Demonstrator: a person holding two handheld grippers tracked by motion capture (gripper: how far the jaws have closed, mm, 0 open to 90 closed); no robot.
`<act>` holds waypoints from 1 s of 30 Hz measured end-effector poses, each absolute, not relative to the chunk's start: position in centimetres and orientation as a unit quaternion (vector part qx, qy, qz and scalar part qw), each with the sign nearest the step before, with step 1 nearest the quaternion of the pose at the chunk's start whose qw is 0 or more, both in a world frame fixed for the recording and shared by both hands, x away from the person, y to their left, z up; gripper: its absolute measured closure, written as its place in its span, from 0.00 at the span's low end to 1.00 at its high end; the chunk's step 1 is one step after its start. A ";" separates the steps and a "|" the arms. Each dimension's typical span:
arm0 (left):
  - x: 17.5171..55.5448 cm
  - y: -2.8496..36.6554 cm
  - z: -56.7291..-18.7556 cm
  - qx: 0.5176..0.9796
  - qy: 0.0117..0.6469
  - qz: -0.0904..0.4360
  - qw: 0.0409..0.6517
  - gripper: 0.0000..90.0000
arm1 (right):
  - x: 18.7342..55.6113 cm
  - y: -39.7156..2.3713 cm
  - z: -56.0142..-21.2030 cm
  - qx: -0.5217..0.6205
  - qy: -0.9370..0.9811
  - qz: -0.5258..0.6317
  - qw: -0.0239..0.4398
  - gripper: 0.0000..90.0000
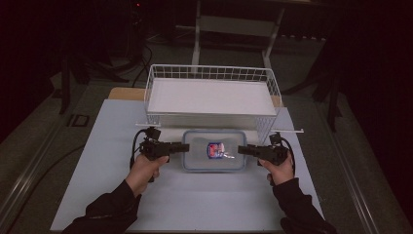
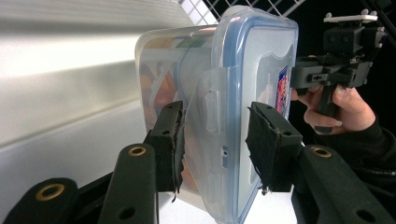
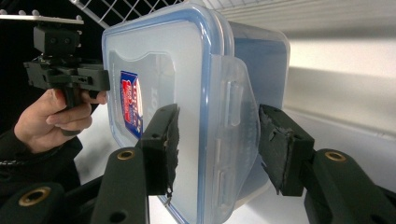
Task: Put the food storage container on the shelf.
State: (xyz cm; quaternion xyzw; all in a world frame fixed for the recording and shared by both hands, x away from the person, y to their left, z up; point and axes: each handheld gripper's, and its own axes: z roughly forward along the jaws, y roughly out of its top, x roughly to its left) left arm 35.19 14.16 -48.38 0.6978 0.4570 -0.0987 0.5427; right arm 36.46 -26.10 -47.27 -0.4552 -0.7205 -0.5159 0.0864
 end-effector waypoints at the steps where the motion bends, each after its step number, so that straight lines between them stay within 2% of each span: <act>1: 35.4 14.1 -48.5 0.698 0.456 -0.093 0.544 0.63 | 36.6 -26.1 -47.3 -0.455 -0.720 -0.517 0.085 0.55; 14: 37.3 13.5 -49.9 0.677 0.446 -0.041 0.584 0.63 | 39.2 -26.5 -48.6 -0.455 -0.709 -0.534 0.071 0.55; 30: 38.2 13.3 -50.3 0.672 0.439 0.011 0.596 0.61 | 39.9 -25.8 -48.9 -0.447 -0.698 -0.559 0.014 0.54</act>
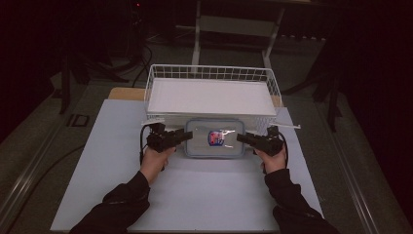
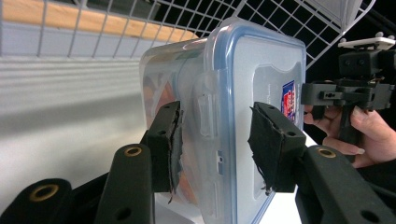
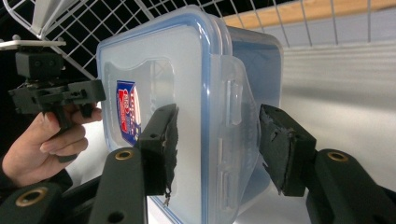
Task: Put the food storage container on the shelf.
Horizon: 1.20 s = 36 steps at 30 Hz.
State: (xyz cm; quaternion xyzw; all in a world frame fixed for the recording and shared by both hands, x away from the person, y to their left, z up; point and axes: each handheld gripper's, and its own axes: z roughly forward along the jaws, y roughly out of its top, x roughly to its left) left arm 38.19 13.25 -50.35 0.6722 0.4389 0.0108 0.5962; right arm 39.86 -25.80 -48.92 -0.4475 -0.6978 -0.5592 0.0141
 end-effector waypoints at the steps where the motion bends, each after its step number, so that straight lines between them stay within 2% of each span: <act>1: 38.3 13.4 -50.4 0.671 0.438 0.012 0.598 0.61 | 39.9 -25.7 -48.9 -0.447 -0.695 -0.562 0.012 0.54; 5: 38.7 13.4 -51.0 0.666 0.445 0.021 0.598 0.59 | 40.1 -25.2 -49.2 -0.444 -0.694 -0.567 -0.005 0.54; 11: 38.8 13.2 -51.1 0.658 0.445 0.043 0.605 0.59 | 40.5 -25.1 -49.9 -0.453 -0.683 -0.573 0.004 0.54; 24: 38.8 12.7 -51.5 0.637 0.458 0.075 0.615 0.57 | 40.5 -24.9 -50.5 -0.461 -0.671 -0.581 -0.008 0.52; 30: 39.3 12.4 -52.2 0.643 0.474 0.072 0.597 0.55 | 40.7 -24.5 -50.8 -0.477 -0.675 -0.563 -0.035 0.50; 33: 39.2 12.4 -52.8 0.635 0.481 0.071 0.601 0.52 | 40.8 -24.2 -51.3 -0.484 -0.669 -0.563 -0.034 0.49; 36: 39.2 12.3 -52.5 0.639 0.482 0.070 0.595 0.50 | 41.0 -23.9 -51.3 -0.480 -0.674 -0.560 -0.041 0.43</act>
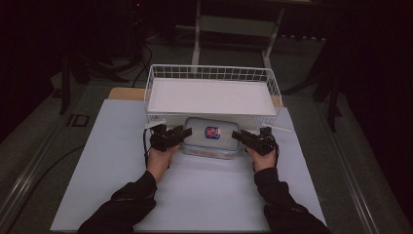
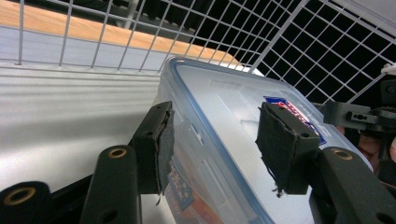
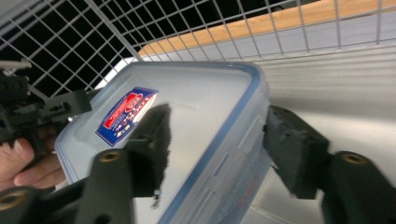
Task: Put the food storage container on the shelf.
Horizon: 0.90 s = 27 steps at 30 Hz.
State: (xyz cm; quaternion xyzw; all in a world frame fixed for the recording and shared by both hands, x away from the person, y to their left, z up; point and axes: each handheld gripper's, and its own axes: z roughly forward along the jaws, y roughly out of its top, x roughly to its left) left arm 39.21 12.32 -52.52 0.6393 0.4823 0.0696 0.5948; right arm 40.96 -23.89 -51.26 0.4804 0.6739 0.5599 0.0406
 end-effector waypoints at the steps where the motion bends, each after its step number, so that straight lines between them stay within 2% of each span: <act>1: 39.2 12.3 -52.4 0.639 0.482 0.069 0.595 0.48 | 41.0 -23.7 -51.2 0.479 0.676 0.557 0.046 0.42; 4: 38.8 12.6 -51.9 0.635 0.476 0.071 0.605 0.44 | 40.6 -23.6 -50.9 0.479 0.679 0.553 0.053 0.41; 14: 36.2 13.6 -50.9 0.673 0.425 0.064 0.602 0.16 | 37.7 -24.0 -49.1 0.451 0.697 0.551 0.090 0.35; 18: 34.9 14.3 -50.7 0.679 0.418 0.051 0.602 0.14 | 36.1 -23.5 -48.1 0.431 0.702 0.559 0.089 0.36; 20: 34.4 14.4 -50.8 0.684 0.415 0.041 0.598 0.02 | 35.3 -23.0 -47.7 0.420 0.708 0.560 0.087 0.36; 21: 34.1 14.5 -50.9 0.688 0.416 0.035 0.594 0.00 | 35.0 -22.8 -47.7 0.417 0.710 0.561 0.083 0.36; 23: 33.5 14.6 -50.9 0.696 0.416 0.020 0.585 0.00 | 34.2 -22.1 -47.6 0.408 0.715 0.563 0.074 0.37; 27: 32.3 14.7 -50.7 0.702 0.406 0.030 0.584 0.00 | 33.3 -21.0 -47.9 0.400 0.724 0.560 0.052 0.43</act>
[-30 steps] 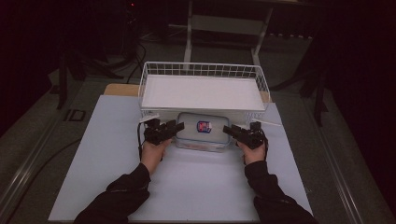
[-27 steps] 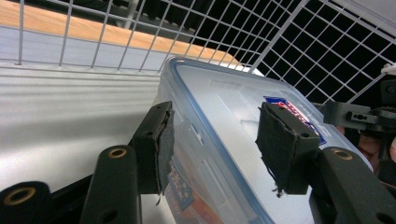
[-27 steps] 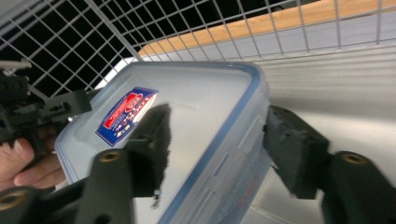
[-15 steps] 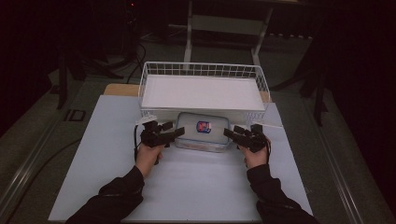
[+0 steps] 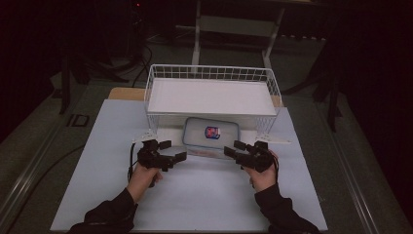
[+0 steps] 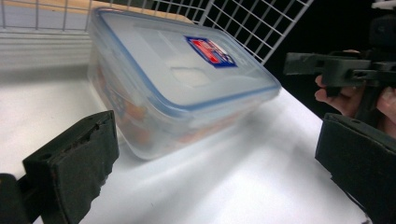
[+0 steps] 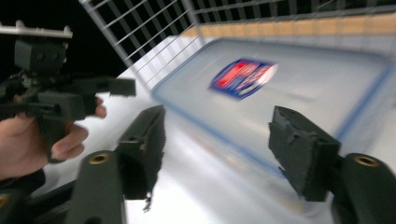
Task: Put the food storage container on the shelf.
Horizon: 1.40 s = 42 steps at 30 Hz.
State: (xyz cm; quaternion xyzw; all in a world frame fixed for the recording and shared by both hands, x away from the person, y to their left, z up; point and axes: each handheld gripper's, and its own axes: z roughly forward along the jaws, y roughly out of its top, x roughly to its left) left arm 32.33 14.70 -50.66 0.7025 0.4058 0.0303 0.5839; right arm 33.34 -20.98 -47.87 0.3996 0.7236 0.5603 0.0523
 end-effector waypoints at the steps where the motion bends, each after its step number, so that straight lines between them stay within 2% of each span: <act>1: 32.0 14.7 -50.5 0.703 0.404 0.035 0.584 0.00 | 33.2 -20.7 -48.0 0.398 0.727 0.558 0.050 0.44; 4: 31.1 14.7 -50.0 0.707 0.394 0.050 0.585 0.00 | 32.8 -19.7 -48.7 0.386 0.744 0.543 0.048 0.54; 6: 30.7 14.6 -49.9 0.714 0.386 0.063 0.581 0.00 | 32.7 -19.1 -49.2 0.381 0.754 0.533 0.044 0.66; 10: 30.0 14.4 -49.8 0.718 0.380 0.078 0.579 0.00 | 32.8 -18.2 -49.9 0.376 0.771 0.513 0.038 0.84; 14: 29.7 14.5 -49.8 0.717 0.379 0.075 0.580 0.00 | 33.1 -17.6 -50.6 0.377 0.784 0.492 0.035 0.99; 26: 29.8 14.9 -50.2 0.718 0.383 0.080 0.576 0.00 | 35.2 -16.6 -51.8 0.399 0.790 0.463 0.046 1.00; 42: 30.0 15.1 -50.3 0.716 0.382 0.086 0.577 0.00 | 38.2 -15.3 -51.5 0.414 0.777 0.469 0.062 1.00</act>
